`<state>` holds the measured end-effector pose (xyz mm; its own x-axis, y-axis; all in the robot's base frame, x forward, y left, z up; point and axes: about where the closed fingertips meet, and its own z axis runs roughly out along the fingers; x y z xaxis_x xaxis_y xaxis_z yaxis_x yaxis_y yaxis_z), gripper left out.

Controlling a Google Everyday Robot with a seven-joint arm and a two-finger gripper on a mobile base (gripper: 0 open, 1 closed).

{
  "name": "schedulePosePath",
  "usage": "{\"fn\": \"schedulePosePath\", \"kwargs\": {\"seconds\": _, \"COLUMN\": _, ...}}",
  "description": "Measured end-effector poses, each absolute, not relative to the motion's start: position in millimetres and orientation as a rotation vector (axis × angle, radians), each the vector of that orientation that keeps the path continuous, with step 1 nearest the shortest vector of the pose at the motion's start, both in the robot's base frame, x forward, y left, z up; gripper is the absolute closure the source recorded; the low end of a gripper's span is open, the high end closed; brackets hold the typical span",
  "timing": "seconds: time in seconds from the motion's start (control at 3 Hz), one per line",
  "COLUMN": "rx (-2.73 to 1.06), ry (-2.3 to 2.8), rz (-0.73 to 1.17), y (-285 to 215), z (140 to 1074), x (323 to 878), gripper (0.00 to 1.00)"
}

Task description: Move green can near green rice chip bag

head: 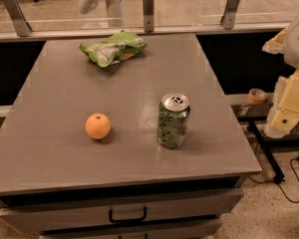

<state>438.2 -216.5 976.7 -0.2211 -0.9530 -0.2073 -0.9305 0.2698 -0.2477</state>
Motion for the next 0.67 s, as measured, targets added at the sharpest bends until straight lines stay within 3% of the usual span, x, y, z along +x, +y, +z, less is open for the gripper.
{"fn": "schedulePosePath", "kwargs": {"seconds": 0.67, "rx": -1.695, "ry": 2.162, "rz": -0.026, "y": -200.8, "z": 972.6, "x": 444.4, "gripper": 0.0}}
